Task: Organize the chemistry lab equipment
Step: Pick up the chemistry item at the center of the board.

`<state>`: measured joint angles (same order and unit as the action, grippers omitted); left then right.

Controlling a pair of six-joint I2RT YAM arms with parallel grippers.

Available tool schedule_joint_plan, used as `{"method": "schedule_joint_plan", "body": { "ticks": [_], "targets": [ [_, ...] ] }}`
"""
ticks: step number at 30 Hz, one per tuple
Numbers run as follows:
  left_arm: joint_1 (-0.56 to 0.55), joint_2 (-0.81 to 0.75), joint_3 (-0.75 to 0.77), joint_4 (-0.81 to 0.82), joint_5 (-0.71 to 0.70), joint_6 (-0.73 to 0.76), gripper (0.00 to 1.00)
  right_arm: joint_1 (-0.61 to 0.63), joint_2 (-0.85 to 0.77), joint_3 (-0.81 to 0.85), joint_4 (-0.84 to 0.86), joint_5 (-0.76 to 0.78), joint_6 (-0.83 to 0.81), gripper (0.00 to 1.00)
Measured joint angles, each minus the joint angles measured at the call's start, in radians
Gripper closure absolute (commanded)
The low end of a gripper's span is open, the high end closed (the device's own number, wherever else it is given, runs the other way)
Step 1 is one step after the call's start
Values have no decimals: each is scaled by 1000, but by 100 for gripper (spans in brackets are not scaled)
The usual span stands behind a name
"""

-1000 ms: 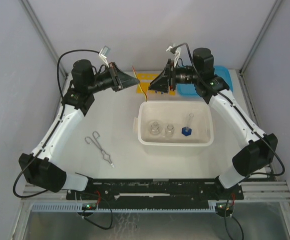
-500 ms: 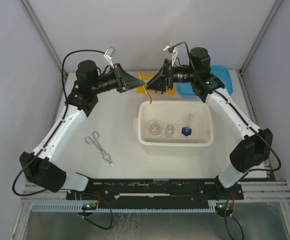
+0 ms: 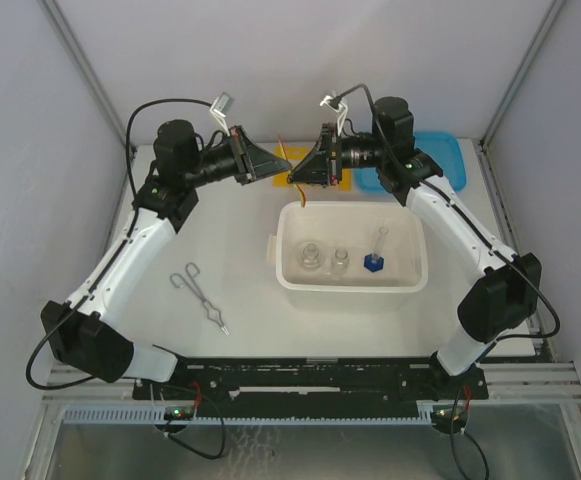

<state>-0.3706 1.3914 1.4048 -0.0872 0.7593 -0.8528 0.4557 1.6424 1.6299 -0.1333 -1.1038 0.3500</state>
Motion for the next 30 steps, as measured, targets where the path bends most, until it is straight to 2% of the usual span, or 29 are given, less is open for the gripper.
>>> {"method": "schedule_joint_plan", "body": {
  "ticks": [1, 5, 9, 10, 12, 13, 20, 25, 27, 30],
  "targets": [
    [0, 0, 0, 2, 1, 0, 100, -2, 1, 0, -1, 0, 2, 100],
    [0, 3, 0, 3, 4, 8, 99, -6, 4, 0, -21, 10, 8, 100],
    [0, 17, 0, -6, 3, 20, 75, -9, 4, 1, -64, 39, -9, 100],
    [0, 23, 0, -14, 0, 25, 62, -9, 4, 2, -89, 56, -26, 100],
    [-2, 34, 0, -47, -17, 40, 2, -10, 4, 10, -150, 99, -68, 100],
    [-2, 39, 0, -61, -26, 56, 0, -10, 4, 16, -175, 118, -88, 100],
    [5, 85, -4, -163, -75, 86, 0, 5, -13, 57, -454, 402, -308, 100],
    [40, 98, -50, -149, -75, 74, 0, 96, -113, -112, -551, 686, -466, 100],
    [66, 98, -79, -138, -75, 61, 11, 146, -154, -202, -576, 790, -515, 100],
    [119, 98, -114, -120, -75, 37, 38, 191, -199, -327, -596, 883, -567, 100]
  ]
}}
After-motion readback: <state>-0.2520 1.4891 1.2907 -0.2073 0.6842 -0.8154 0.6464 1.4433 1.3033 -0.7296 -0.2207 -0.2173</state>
